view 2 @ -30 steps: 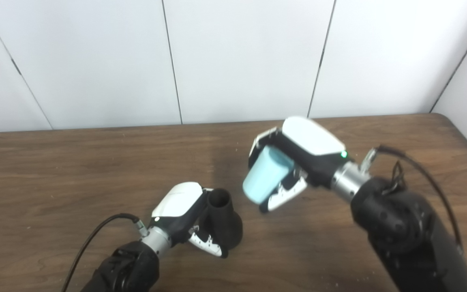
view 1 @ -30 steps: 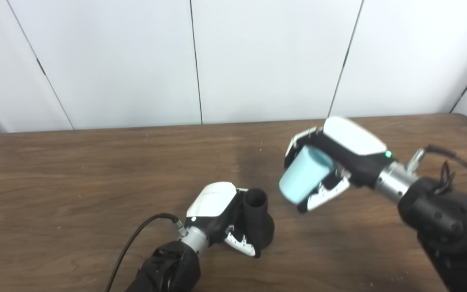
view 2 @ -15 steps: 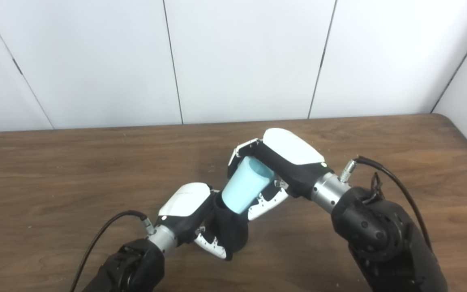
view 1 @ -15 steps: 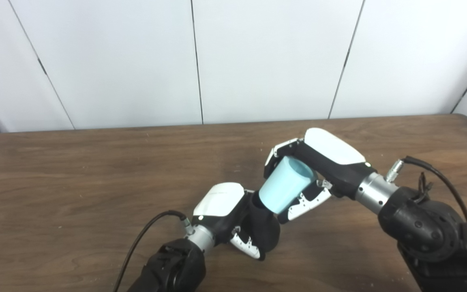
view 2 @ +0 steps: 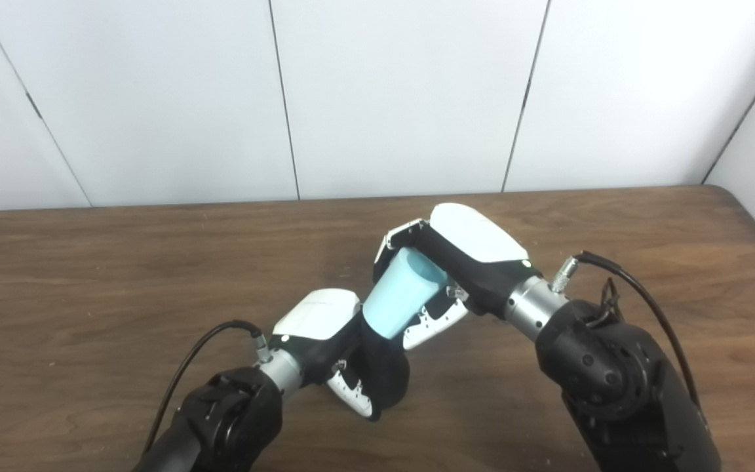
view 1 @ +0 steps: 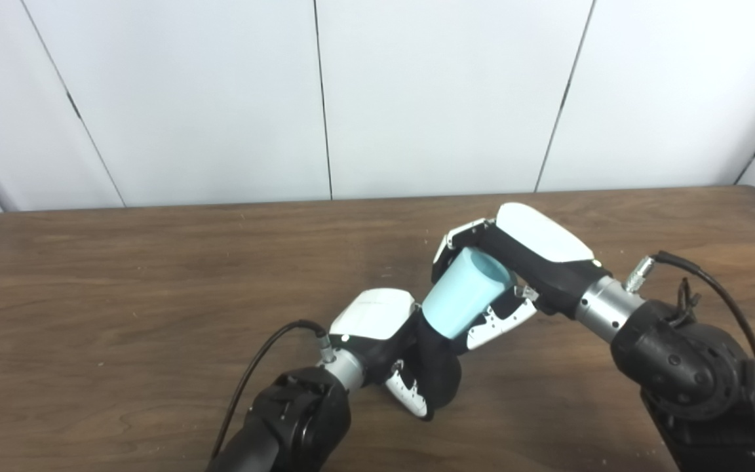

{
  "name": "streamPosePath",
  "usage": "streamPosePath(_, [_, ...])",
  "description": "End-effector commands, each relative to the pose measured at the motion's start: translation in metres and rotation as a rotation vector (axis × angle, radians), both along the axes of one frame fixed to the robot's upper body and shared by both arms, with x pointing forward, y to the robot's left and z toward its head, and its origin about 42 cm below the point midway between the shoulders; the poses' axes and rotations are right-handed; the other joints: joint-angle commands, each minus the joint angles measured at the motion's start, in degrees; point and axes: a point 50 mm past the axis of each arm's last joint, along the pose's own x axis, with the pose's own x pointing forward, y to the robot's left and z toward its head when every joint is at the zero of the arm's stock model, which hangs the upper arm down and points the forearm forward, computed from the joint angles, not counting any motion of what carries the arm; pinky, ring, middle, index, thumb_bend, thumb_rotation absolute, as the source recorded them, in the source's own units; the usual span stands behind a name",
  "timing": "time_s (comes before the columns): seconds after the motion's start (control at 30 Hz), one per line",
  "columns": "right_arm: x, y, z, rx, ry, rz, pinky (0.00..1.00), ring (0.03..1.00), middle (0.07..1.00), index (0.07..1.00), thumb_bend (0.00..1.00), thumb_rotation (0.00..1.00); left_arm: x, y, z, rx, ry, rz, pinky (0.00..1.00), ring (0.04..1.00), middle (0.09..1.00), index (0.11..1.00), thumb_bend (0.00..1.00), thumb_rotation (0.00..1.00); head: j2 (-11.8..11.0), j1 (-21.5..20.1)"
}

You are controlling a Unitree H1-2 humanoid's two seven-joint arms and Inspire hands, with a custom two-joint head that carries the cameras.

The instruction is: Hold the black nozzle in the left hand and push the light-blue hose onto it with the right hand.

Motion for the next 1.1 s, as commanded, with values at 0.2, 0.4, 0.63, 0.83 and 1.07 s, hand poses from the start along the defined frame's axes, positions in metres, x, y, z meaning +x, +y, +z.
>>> streamPosePath(0.2, [0.0,0.01,0.014,-0.039,-0.106,0.049,0.41,0.423,0.493,0.487,0.5,0.0,-0.02,-0.001,-0.045,0.107,0.276,-0.075,0.93,0.758,0.495,0.482,0.52,0.0,0.7,-0.1])
streamPosePath(0.4, [-0.005,0.016,0.008,-0.054,-0.067,0.077,0.31,0.438,0.504,0.499,0.5,0.0,-0.02,-0.002,-0.046,0.1,0.277,-0.072,0.93,0.788,0.496,0.482,0.52,0.0,1.2,-0.4])
streamPosePath(0.63, [-0.003,0.021,0.008,-0.138,-0.044,0.131,0.31,0.434,0.508,0.497,0.5,0.0,-0.02,-0.003,-0.045,0.091,0.277,-0.068,0.93,0.781,0.496,0.482,0.52,0.0,1.5,-0.3])
streamPosePath(0.83, [0.0,0.023,0.007,-0.244,-0.039,0.197,0.31,0.437,0.518,0.495,0.5,0.0,-0.02,-0.003,-0.044,0.087,0.277,-0.068,0.94,0.798,0.496,0.482,0.52,0.0,2.1,-0.2])
streamPosePath(1.07, [0.004,0.028,0.015,-0.34,-0.031,0.262,0.31,0.441,0.508,0.48,0.5,0.0,-0.022,-0.004,-0.045,0.09,0.276,-0.072,0.94,0.796,0.496,0.482,0.52,0.0,2.5,-0.1])
